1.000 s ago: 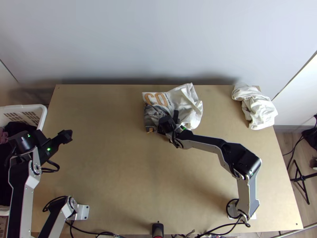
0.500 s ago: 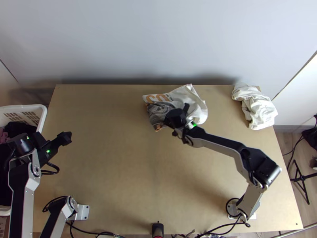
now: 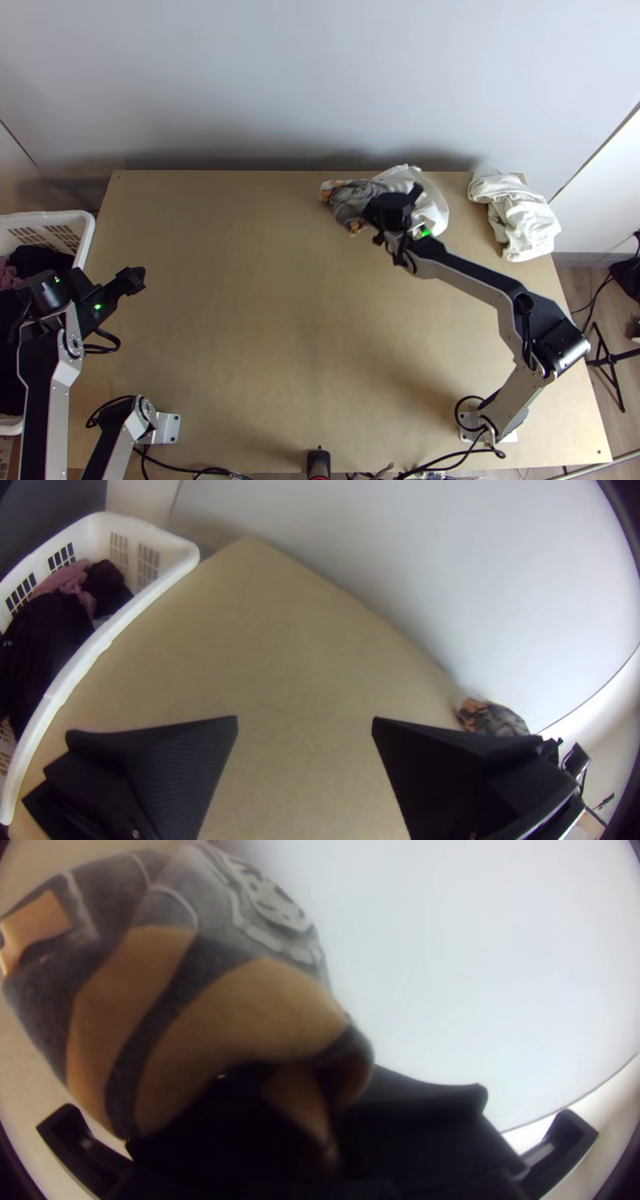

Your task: Fold the t-shirt

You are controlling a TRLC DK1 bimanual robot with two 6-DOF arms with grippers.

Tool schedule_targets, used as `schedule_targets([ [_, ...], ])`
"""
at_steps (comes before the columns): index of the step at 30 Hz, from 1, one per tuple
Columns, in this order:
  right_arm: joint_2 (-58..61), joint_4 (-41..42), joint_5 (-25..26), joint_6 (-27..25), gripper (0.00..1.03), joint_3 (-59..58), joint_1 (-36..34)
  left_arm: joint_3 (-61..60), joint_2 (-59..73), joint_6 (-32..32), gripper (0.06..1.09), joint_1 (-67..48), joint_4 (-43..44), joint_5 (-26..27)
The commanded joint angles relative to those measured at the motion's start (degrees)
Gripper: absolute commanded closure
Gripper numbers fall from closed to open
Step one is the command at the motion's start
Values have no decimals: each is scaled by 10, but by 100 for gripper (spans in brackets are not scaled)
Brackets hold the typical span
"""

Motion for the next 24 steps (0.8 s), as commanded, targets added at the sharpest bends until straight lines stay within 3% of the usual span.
schedule_targets([
  [1, 1, 24, 22, -11, 100, 58, -44, -2, -1, 2, 11, 0, -1, 0],
  [13, -22, 26, 31, -39, 100, 84, -116, -12, -25, 8, 11, -5, -19, 0],
  [24, -43, 26, 24, -97, 100, 143, -224, -19, -49, 5, 11, -17, -33, 1],
])
